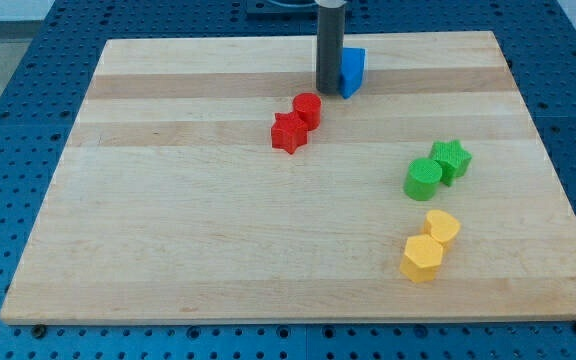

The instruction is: Push the red circle along with red star towards the center left

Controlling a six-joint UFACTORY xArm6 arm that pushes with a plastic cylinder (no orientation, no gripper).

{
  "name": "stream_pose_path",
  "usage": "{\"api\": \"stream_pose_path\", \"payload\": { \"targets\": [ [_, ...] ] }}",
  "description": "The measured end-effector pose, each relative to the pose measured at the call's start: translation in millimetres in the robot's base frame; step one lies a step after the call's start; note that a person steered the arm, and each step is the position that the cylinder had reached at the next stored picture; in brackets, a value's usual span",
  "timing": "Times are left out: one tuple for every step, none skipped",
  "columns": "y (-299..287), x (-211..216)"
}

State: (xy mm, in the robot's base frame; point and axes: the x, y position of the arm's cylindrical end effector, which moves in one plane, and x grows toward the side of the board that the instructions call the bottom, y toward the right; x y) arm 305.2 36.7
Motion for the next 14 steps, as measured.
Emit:
{"api": "stream_pose_path", "payload": {
  "targets": [
    [0.0,0.0],
    [-3.3,0.0],
    [-3.4,0.0],
    [-3.9,3.0],
    [-17.1,12.4],
    [-39.0,29.2],
    [-46.6,44.3],
    [-49.7,49.4],
    [-48.2,44.1],
    [-24.3,37.2],
    [4.8,41.5],
    [9.0,62.5],
    [8.2,69.5],
    [0.6,69.5]
  ]
}}
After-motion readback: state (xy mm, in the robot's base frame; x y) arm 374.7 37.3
